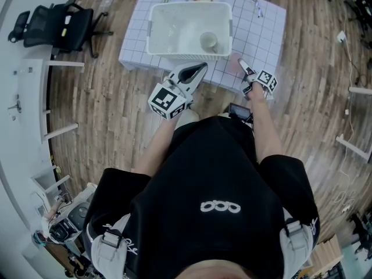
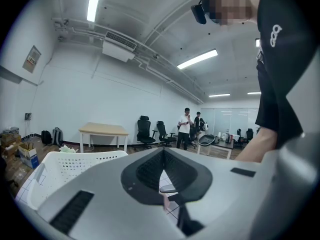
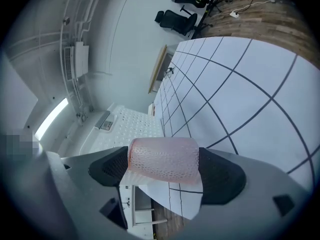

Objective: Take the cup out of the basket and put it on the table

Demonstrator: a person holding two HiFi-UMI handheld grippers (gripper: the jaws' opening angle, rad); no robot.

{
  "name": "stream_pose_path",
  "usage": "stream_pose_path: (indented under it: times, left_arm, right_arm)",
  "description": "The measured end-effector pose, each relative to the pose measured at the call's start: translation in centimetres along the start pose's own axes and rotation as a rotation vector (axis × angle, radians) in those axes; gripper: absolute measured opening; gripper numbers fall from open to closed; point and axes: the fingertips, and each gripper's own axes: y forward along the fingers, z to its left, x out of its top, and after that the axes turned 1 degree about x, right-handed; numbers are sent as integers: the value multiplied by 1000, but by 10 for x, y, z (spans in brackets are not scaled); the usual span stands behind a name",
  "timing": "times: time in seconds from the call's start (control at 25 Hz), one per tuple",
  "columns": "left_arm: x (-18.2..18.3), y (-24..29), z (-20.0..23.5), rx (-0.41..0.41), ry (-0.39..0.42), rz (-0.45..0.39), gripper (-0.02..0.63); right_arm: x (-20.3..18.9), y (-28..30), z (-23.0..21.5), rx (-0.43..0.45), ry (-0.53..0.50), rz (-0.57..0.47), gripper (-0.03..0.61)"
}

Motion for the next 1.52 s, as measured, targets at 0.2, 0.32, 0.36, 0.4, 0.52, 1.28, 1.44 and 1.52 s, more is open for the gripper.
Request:
stream_pose_path:
  times: [0.2,0.32,0.36,0.4,0.52,1.28,1.44,1.52]
  left_arm:
    - [-1,-4,1,8,0,-1,8]
    - [-2,-7,1,14,-1,-3,8]
    - [-3,-8,1,15,-2,-3,8]
    - [-3,-8,1,16,-2,-4,8]
    - [-5,-9,-1,18,-6,-5,8]
    - [-6,-20,-12,15,0,0,8]
    - [-5,-21,-16,9,4,2,8]
    - [-5,-21,-17,7,6,2,8]
  right_arm:
    - [0,2,1,-22,-6,15,410]
    - [2,0,-3,-32,14,3,410]
    - [3,-2,-4,-35,20,0,410]
    - [4,-3,-6,-37,24,-3,410]
    - [6,-7,-10,-45,29,-3,410]
    - [7,-30,-23,-110,30,-44,408]
    - [8,-36,-26,-109,42,-66,408]
    - [10,-38,-23,-86,49,-82,408]
